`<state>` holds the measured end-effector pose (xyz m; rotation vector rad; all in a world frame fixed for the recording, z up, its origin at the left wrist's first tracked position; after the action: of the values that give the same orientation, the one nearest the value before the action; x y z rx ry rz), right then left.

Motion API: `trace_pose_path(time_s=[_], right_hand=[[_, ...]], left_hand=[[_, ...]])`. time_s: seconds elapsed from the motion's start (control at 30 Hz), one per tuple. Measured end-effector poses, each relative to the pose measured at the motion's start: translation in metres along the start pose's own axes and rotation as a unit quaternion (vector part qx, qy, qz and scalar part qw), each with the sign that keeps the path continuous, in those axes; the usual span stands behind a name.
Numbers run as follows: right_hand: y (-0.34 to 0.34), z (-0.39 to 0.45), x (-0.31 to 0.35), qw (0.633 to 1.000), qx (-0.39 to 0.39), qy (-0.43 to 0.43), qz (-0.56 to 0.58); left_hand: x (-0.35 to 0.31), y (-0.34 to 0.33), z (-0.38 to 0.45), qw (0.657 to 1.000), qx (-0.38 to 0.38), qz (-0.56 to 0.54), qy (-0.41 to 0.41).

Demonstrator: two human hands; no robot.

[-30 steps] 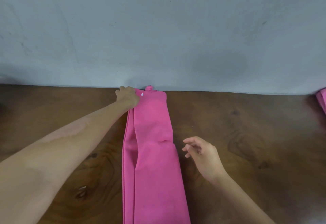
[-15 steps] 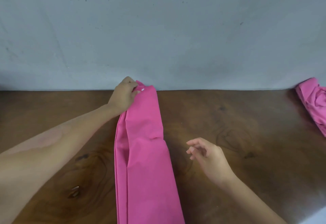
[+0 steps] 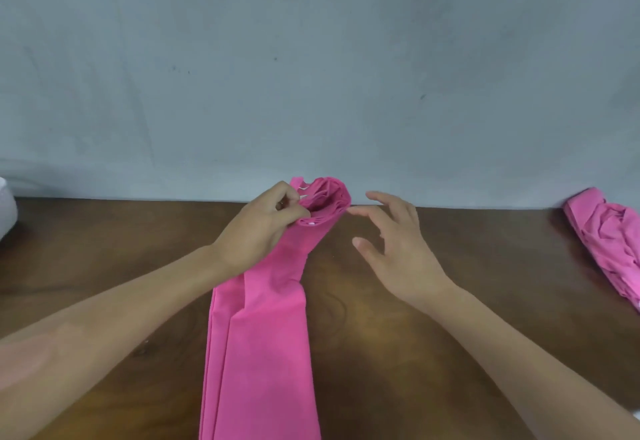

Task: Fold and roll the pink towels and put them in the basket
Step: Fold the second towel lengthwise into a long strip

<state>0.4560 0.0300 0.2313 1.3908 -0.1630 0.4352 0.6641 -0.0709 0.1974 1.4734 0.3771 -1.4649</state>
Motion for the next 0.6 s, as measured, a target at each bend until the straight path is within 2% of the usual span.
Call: trace_pose_path(time_s=[0.17, 0.27, 0.3, 0.37, 0.47, 0.53, 0.6], right_hand=[[0.019, -0.030, 0.006, 0.996, 0.050, 0.031, -0.060], [0.024, -0.057, 0.000, 0.993, 0.046, 0.052, -0.095], [0.024, -0.067, -0.004, 0.992, 0.045, 0.051, -0.107], [0.020, -0.091, -0.015, 0.988, 0.038, 0.045, -0.140], [0.013, -0.132, -0.029, 0.980, 0.015, 0.046, -0.191], [0.009, -0.158, -0.033, 0.974, 0.005, 0.058, -0.219], [0.000, -0.181, -0.033, 0.968, 0.012, 0.076, -0.241]], left_hand=[[-0.057, -0.033, -0.043, 0.998, -0.021, 0.050, 0.011], [-0.084, -0.055, -0.073, 0.996, -0.027, 0.086, -0.022], [-0.091, -0.064, -0.085, 0.999, -0.021, 0.041, -0.018], [-0.096, -0.082, -0.106, 0.999, -0.012, 0.036, -0.022], [-0.091, -0.110, -0.145, 0.988, -0.021, 0.147, -0.040], [-0.087, -0.123, -0.174, 0.953, -0.025, 0.289, -0.083], [-0.077, -0.137, -0.199, 0.941, -0.002, 0.323, -0.102]])
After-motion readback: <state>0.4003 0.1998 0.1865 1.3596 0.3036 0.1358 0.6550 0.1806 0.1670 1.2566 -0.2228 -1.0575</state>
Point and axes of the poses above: each hand's wrist, its own z-axis towards the middle knuckle, its own y-axis out of the back of the hand, x = y × z, the point moved 3 cm from there along z, towards the middle knuckle, and after that the axes turned 11 degrees about x, right-handed, at the moved point
